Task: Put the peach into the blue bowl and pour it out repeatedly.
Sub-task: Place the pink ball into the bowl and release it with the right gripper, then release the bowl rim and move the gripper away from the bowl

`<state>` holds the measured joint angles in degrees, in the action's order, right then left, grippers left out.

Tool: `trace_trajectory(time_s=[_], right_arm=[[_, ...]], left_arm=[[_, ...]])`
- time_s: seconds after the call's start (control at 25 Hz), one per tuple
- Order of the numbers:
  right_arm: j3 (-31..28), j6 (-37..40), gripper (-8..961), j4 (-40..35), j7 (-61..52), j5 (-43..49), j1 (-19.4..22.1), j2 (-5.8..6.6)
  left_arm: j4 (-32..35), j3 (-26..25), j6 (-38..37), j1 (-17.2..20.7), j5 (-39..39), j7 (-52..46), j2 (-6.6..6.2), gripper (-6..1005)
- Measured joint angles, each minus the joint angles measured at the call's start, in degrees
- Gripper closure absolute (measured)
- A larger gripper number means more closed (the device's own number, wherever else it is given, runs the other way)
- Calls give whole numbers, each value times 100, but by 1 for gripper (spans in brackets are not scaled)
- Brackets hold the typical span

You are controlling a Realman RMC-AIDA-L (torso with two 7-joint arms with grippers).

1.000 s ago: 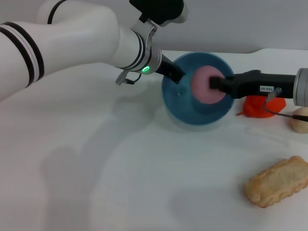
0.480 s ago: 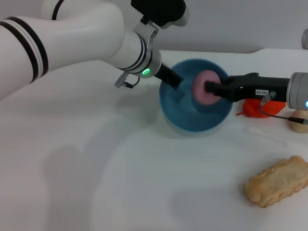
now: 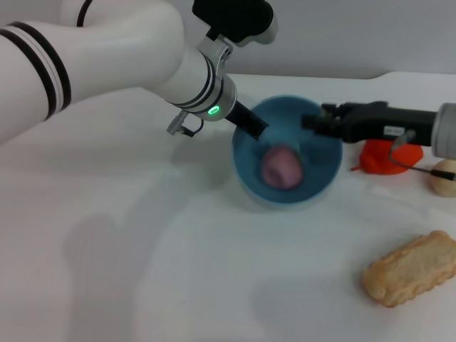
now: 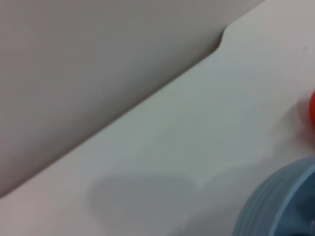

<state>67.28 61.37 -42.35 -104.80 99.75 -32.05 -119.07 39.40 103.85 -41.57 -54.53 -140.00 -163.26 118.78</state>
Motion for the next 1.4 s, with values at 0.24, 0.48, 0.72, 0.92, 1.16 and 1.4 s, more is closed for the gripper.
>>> trace_trajectory(time_s=[0.24, 0.48, 0.72, 0.92, 1.16, 1.4], right_arm=[[-568, -3, 378, -284, 224, -609, 664, 10], [-1044, 42, 379, -173, 392, -651, 944, -15], [-1035, 37, 378, -63, 530, -661, 961, -16], [-1006, 52, 377, -63, 548, -687, 930, -11], [-1006, 81, 378, -63, 549, -687, 919, -8], [-1010, 85, 378, 71, 550, -693, 876, 3]], left_arm=[[84, -409, -868, -164, -30, -19, -24, 1000], [74, -606, -1576, -402, 6, -149, 17, 998], [40, -458, -1898, -462, 262, -151, 28, 999], [4, -284, -1836, -317, 286, -153, 30, 998], [-4, 13, -1731, -161, 288, -154, 31, 999], [-1, 51, -1700, -140, 280, -153, 27, 1000]])
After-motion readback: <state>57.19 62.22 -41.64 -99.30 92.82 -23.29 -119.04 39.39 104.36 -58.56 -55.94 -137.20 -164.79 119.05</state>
